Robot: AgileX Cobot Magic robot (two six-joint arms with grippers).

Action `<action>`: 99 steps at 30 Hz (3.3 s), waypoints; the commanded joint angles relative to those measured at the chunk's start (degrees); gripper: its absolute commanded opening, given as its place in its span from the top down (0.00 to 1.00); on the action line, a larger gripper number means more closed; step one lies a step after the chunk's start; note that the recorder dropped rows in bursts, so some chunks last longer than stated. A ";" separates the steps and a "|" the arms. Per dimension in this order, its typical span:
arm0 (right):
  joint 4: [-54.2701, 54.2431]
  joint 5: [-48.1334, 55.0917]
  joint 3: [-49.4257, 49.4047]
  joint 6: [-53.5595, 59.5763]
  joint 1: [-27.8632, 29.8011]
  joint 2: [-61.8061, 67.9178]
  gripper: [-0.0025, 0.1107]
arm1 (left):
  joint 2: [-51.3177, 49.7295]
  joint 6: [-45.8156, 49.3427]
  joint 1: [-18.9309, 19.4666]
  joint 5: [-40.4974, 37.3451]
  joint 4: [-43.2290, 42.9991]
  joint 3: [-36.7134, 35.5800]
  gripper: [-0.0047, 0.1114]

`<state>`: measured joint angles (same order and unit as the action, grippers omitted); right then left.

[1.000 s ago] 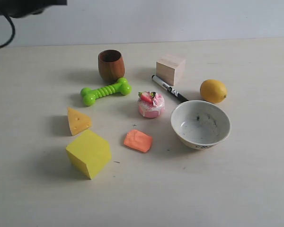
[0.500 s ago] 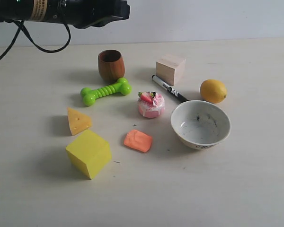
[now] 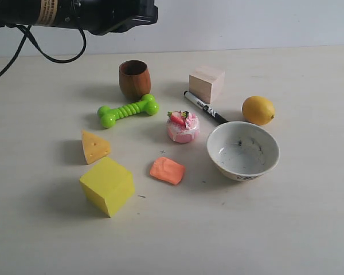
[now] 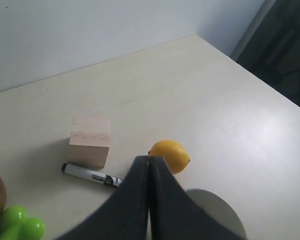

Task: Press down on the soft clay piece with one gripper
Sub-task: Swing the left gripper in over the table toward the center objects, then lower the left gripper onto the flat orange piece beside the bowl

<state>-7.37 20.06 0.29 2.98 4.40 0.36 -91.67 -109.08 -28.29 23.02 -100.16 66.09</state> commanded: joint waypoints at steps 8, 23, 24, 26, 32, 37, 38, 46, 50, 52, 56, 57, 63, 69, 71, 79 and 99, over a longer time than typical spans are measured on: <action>-0.02 -0.49 -0.29 -0.03 0.25 -0.36 0.98 | -1.47 30.52 -0.21 -1.81 29.04 -9.76 0.96; -0.02 -0.30 -0.29 -0.03 0.25 -0.36 0.98 | 0.01 78.57 -2.09 -18.70 61.58 -12.57 0.96; -0.02 -0.30 -0.29 -0.03 0.25 -0.36 0.98 | 0.02 84.99 -2.72 -20.24 64.93 -12.57 0.96; -0.02 -0.30 -0.29 -0.03 0.25 -0.36 0.98 | 0.09 98.28 -4.59 -25.46 73.40 -11.91 0.96; -0.02 -0.30 -0.29 -0.03 0.25 -0.36 0.98 | 0.09 114.76 -8.38 -42.76 82.97 -4.77 0.96; -0.02 -0.30 -0.29 -0.03 0.25 -0.36 0.98 | -0.25 120.41 -8.91 -54.92 86.35 3.86 0.96; -0.02 -0.30 -0.29 -0.03 0.25 -0.36 0.98 | -0.59 123.21 -8.91 -57.26 88.96 5.74 0.96; -0.02 -0.30 -0.29 -0.03 0.25 -0.36 0.98 | -10.01 129.65 -8.91 -76.01 101.96 19.88 0.96; -0.02 -0.30 -0.29 -0.03 0.25 -0.36 0.98 | -16.13 125.78 -8.91 -83.36 105.24 24.50 0.96; -0.02 -0.30 -0.29 -0.03 0.25 -0.36 0.98 | -18.20 125.12 -9.14 -85.59 106.01 25.63 0.96; -0.02 -0.30 -0.29 -0.03 0.25 -0.36 0.98 | -20.80 123.93 -10.67 -86.87 107.84 25.75 0.96; -0.02 -0.30 -0.29 -0.03 0.25 -0.36 0.98 | -21.10 123.93 -11.43 -86.60 108.16 25.75 0.96; -0.02 -0.30 -0.29 -0.03 0.25 -0.36 0.98 | -23.52 122.38 -16.61 -82.90 108.28 25.75 0.96; -0.02 -0.30 -0.29 -0.03 0.25 -0.36 0.98 | -27.09 120.53 -17.94 -81.66 107.92 25.86 0.96; -0.02 -0.30 -0.29 -0.03 0.25 -0.36 0.98 | -28.06 119.62 -17.94 -81.40 107.79 25.86 0.96; -0.02 -0.30 -0.29 -0.03 0.25 -0.36 0.98 | -29.86 119.21 -17.94 -76.50 107.67 25.86 0.96; -0.02 -0.41 -0.29 -0.03 0.25 -0.36 0.98 | -29.86 119.72 -17.94 -74.95 107.57 25.86 0.96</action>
<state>-7.37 20.06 0.29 2.98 4.40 0.36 -121.57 10.54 -45.99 -52.36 7.54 91.44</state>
